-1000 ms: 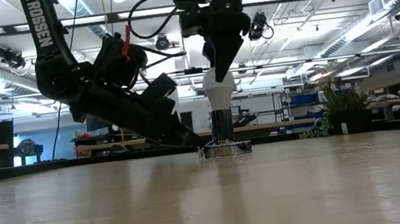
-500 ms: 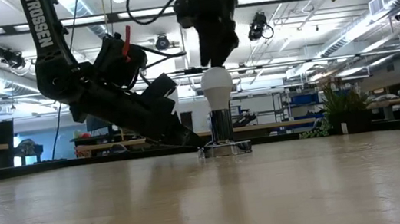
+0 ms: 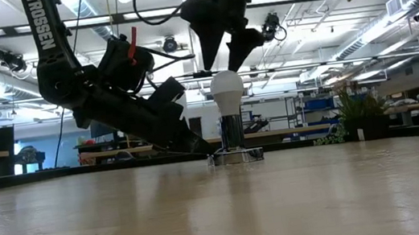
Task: Screw lightbulb
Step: Remove the lightbulb from the lamp socket
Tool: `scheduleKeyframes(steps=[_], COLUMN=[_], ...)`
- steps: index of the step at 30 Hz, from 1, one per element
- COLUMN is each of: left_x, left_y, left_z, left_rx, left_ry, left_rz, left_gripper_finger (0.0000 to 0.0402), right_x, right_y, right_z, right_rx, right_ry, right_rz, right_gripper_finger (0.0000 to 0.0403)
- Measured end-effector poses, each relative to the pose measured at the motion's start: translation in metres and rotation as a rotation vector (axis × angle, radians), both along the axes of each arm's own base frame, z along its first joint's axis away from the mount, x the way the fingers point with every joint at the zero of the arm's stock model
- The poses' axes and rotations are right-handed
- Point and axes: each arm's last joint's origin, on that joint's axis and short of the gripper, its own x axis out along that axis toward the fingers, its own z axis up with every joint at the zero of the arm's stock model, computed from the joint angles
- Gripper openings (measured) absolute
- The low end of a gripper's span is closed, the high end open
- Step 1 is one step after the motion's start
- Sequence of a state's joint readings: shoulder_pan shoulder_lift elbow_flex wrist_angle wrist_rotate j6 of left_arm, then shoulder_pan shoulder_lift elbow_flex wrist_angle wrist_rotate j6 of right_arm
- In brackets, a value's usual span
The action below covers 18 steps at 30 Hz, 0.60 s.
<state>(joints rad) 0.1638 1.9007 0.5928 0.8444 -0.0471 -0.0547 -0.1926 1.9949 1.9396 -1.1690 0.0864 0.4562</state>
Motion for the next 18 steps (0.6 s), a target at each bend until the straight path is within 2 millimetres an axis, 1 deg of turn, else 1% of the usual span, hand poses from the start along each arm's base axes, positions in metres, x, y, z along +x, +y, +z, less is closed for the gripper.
scheduleKeyframes(steps=[7, 14, 18], left_x=[0.0, 0.0, 0.0], left_y=[0.0, 0.0, 0.0], left_z=[0.0, 0.0, 0.0], left_rx=[-0.001, -0.001, -0.001], left_ry=[0.0, 0.0, 0.0], left_rz=[0.0, 0.0, 0.001], left_gripper_finger=[0.0002, 0.0002, 0.0002], right_x=[0.001, -0.001, 0.0], right_y=[0.006, 0.006, 0.006], right_z=[-0.001, -0.022, -0.025], right_rx=[0.01, 0.016, 0.016], right_ry=[-0.004, 0.053, 0.046], right_rz=[-0.013, -0.004, -0.001], right_gripper_finger=[0.0347, 0.0347, 0.0346])
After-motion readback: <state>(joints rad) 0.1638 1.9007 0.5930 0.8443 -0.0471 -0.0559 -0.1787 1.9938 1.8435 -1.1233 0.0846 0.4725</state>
